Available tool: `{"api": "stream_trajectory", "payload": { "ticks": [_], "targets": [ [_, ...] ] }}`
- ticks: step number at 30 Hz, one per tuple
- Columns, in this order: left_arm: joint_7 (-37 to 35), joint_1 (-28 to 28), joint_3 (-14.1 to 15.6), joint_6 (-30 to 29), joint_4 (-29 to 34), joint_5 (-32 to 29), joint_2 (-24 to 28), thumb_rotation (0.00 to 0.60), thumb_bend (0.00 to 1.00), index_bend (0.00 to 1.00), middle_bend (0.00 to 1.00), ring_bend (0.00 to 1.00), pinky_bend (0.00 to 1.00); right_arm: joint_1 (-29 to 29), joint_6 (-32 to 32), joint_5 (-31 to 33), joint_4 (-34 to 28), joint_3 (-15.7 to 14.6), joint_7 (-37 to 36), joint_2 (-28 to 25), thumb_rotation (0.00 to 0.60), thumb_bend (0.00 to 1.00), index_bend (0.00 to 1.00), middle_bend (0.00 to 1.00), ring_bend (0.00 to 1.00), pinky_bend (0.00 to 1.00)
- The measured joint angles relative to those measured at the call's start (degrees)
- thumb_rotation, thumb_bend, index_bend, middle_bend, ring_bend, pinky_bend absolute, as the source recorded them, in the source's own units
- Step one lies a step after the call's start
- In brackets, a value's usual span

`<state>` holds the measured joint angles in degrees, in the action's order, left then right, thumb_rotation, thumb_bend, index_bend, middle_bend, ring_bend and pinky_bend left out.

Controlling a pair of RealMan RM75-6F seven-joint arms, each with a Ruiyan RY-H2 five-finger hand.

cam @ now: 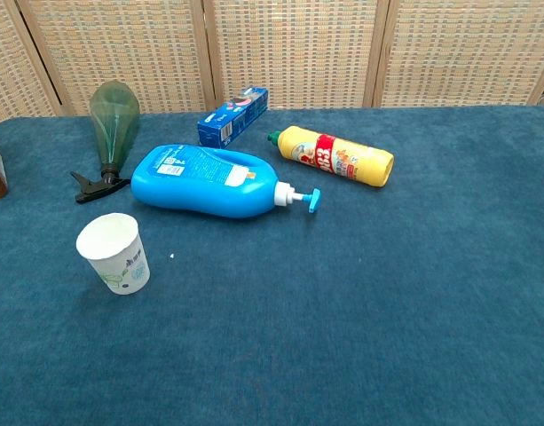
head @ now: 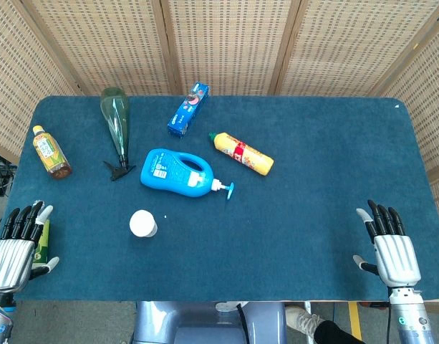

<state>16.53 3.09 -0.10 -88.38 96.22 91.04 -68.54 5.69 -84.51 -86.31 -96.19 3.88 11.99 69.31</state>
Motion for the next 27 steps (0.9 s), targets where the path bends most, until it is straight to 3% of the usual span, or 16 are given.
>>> {"api": "stream_trajectory", "payload": {
  "ticks": [27],
  "targets": [
    [1.3,0.6,0.2,1.6,0.5,-0.3,-0.2,0.600,0.12,0.00,0.00,0.00,0.00,-0.2,-0.1,-0.6,0.0,-0.6,-0.8,0.0,0.600,0.08,0.00,0.00,0.00,0.00]
  ]
}}
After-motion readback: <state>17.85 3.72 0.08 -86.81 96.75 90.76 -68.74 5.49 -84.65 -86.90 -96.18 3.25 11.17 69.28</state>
